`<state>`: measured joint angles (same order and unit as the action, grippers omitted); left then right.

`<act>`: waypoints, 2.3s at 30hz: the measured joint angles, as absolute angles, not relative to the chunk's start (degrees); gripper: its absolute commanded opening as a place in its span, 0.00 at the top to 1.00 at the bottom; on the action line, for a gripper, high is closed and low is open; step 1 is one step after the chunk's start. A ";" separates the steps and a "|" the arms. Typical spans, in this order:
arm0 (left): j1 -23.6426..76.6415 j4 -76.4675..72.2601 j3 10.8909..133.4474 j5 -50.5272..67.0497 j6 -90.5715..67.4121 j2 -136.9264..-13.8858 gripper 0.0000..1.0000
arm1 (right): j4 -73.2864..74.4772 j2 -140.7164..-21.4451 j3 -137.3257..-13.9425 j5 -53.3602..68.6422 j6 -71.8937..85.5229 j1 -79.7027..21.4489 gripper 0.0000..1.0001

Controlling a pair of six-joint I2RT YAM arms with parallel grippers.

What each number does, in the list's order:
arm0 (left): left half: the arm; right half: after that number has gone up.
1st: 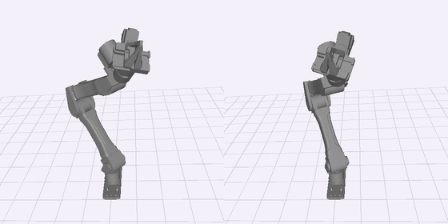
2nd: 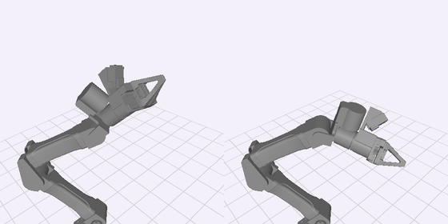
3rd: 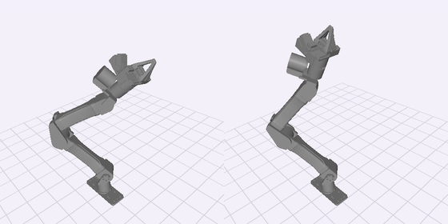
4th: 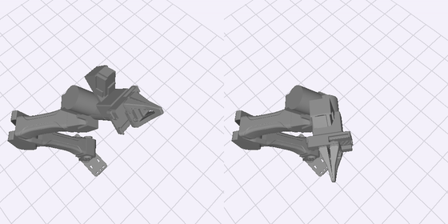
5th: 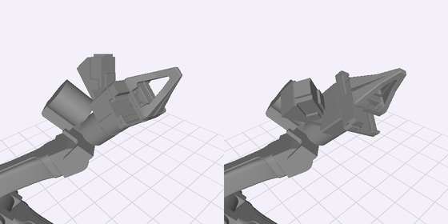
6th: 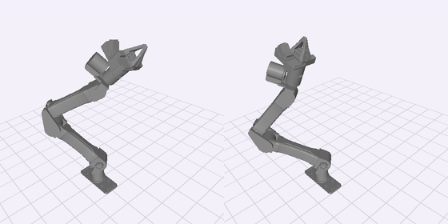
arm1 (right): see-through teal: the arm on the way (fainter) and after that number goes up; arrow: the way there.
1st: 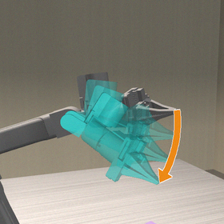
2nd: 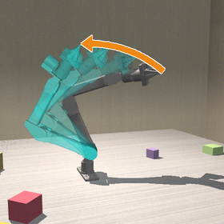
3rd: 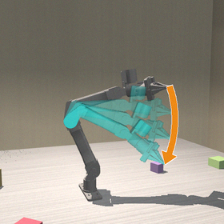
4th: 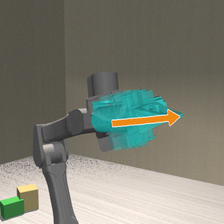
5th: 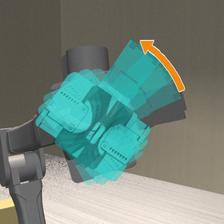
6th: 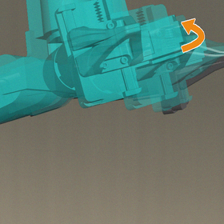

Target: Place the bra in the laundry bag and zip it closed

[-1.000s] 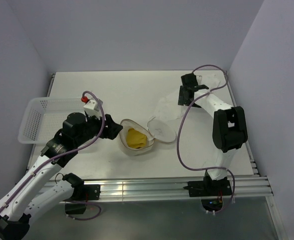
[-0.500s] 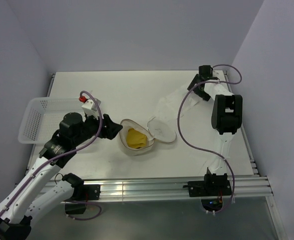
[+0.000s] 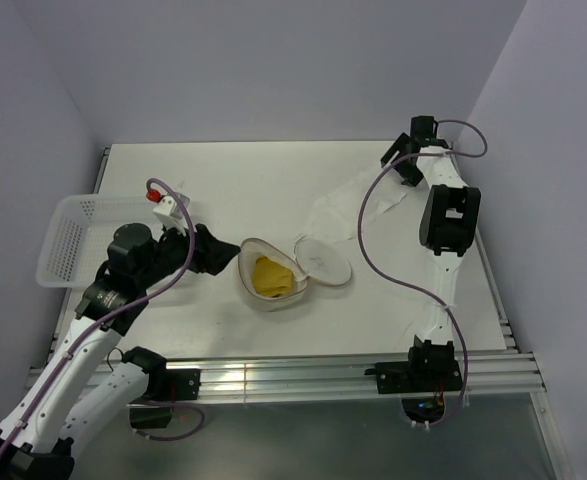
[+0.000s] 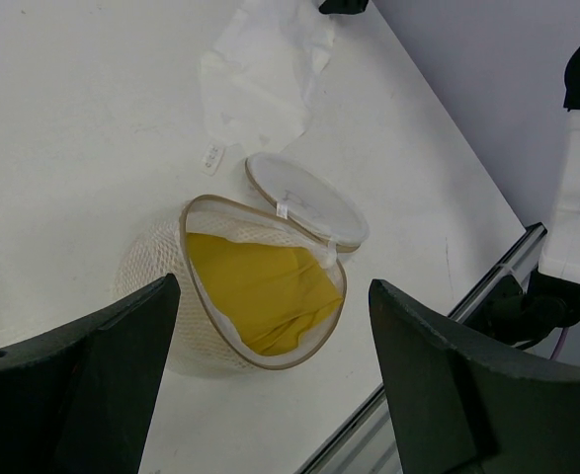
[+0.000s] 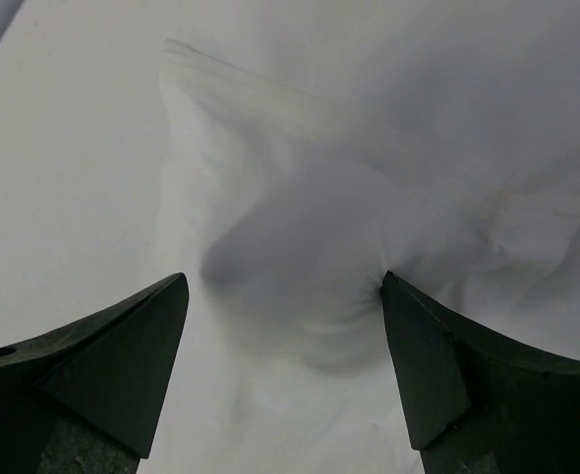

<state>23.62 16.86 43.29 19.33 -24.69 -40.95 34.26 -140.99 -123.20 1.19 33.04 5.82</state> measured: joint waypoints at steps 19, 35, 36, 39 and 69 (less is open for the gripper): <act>22.24 16.53 43.29 21.37 -24.95 -41.19 0.16 | 28.21 -134.37 -108.97 3.84 30.20 6.15 1.00; 22.04 10.68 43.29 24.34 -28.36 -42.81 0.03 | -3.46 -87.81 -75.90 13.15 33.61 5.19 1.00; 22.04 9.74 43.33 25.02 -28.82 -43.22 0.02 | -5.06 -84.40 -75.29 13.87 33.61 4.75 1.00; 22.61 8.38 43.99 26.00 -29.71 -44.53 0.01 | -7.77 -77.10 -72.51 15.84 33.50 2.66 1.00; 45.54 -4.36 55.42 17.69 -25.02 -55.31 0.01 | -5.13 -53.04 -71.75 19.62 29.30 -32.32 1.00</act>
<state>45.54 -4.36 55.42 17.69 -25.02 -55.31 -5.13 -53.04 -71.75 19.62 29.30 -32.32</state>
